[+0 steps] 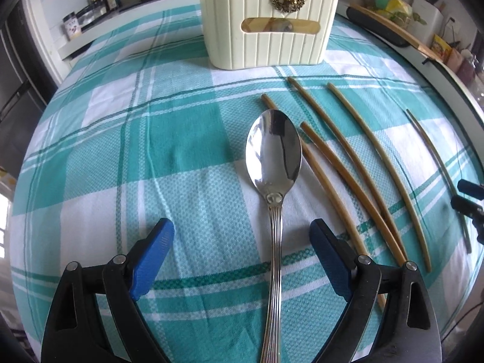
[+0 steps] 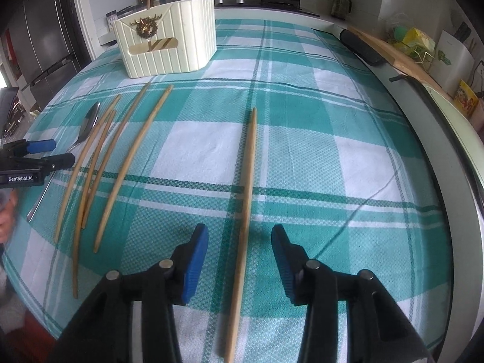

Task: Organize utensils
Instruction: 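Close the left tool on the steel spoon while the right tool grasps a chopstick, then carry the spoon and chopstick to the cream caddy and release both inside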

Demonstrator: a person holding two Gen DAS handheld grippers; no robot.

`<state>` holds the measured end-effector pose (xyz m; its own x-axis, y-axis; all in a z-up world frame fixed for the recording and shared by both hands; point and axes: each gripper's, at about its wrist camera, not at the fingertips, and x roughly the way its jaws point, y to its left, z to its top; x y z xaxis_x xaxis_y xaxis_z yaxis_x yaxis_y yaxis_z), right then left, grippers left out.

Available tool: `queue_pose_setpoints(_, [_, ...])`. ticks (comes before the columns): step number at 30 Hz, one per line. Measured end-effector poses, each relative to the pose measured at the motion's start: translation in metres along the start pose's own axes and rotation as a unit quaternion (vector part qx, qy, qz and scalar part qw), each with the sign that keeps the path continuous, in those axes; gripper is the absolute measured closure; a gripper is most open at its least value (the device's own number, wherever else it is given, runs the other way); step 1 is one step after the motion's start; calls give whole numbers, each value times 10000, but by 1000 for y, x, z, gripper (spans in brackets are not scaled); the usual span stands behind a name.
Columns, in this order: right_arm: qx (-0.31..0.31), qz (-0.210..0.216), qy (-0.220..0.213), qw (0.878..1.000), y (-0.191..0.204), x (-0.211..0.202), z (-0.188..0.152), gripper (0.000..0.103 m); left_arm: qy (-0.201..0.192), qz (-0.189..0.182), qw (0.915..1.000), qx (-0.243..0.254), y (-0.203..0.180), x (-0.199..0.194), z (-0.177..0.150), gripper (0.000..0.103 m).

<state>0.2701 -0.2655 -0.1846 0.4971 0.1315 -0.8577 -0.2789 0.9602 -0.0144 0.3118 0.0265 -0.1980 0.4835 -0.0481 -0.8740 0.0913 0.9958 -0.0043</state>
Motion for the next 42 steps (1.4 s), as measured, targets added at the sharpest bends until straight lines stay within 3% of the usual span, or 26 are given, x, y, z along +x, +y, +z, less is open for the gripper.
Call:
queue_pose_setpoints(12, [-125,349,353,9987,-12,30,47,59,2,-31,9998,181,-7,15,28,12])
queue_pose_setpoints(15, [-180,370,391,9984,-15,43,69,59,-63,-93,9996,264,-10,17,32,18])
queue_pose_setpoints(18, [-265,337,443,9981,-15,55,92,61,-152,-194,9988,415,-13,17,38,35])
queue_pose_setpoints(19, [-313,269,472,9980,-14,58,99,73,-175,-252,9985,461,-13,16,40,52])
queue_pose_setpoints(20, [-333,214,497,9980,-15,62,104,92,-179,-287,9982,502,-14,15,42,61])
queue_pose_setpoints(24, [-158,337,478,9982,-18,62,114,97,-212,-278,9983,474,-12,11,45,61])
queue_pose_setpoints(29, [100,618,-204,9978,-18,21,115,97,-691,-280,9969,244,0,-25,46,61])
queue_pose_setpoints(35, [55,858,-1217,9888,-3,-61,106,97,-1404,-381,9894,-17,11,-94,39,61])
queue_pose_setpoints(42, [-257,576,-2454,9674,26,-145,73,97,-2033,-519,9774,-267,21,-152,20,61])
